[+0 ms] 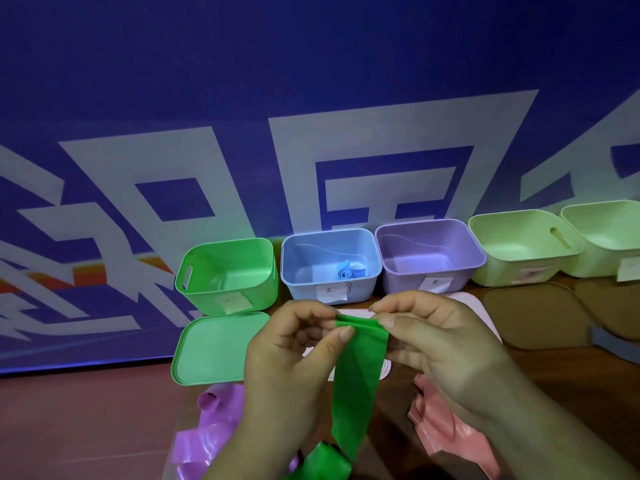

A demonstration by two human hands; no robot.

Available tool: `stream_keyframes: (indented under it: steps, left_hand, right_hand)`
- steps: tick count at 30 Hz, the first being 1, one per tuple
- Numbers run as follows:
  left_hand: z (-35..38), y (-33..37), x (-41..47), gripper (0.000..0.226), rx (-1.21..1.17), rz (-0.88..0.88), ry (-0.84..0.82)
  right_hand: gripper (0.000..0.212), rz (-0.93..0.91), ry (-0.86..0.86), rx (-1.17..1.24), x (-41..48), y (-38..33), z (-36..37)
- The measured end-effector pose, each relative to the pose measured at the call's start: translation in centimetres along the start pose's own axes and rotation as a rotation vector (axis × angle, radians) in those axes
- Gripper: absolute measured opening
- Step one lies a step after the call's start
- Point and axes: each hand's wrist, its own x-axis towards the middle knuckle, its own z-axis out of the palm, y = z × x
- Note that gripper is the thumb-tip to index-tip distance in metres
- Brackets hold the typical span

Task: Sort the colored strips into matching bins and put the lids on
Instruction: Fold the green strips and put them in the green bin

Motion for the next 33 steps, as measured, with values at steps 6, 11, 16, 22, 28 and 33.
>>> stream_keyframes:
  steps: [6,11,16,22,28,33]
  left_hand:
    - [0.0,-0.6,0.2,0.032,0.053,0.039,0.006]
    - [0.3,-0.7,-0.1,0.024,0.054,0.014,0.014]
    - [0.1,-0.8,-0.5,0.026,0.045,-0.029,0.016]
    - [-0.3,-0.7,-0.9,0.019,0.010,-0.044,0.019]
    - [-1.5,-0.9,-1.4,0.017,0.087,-0.050,0.006]
    - [-3.2,-1.6,-1.9,0.025,0.181,-0.062,-0.084]
  right_hand:
    - [0.023,0.009,-0.004,0.007,0.1,0.3,-0.1]
    - [0.023,-0.004,-0.001,0.004,0.2,0.6,-0.1]
    - [0.019,-0.023,0.010,-0.032,0.3,0.6,0.0]
    - [0.021,-0.037,-0.024,-0.044,0.1,1.0,0.2]
    - [0.031,-0.144,-0.051,-0.243,0.0,2.1,0.8]
    - [0.025,-0.109,-0.008,-0.253,0.1,3.4,1.6]
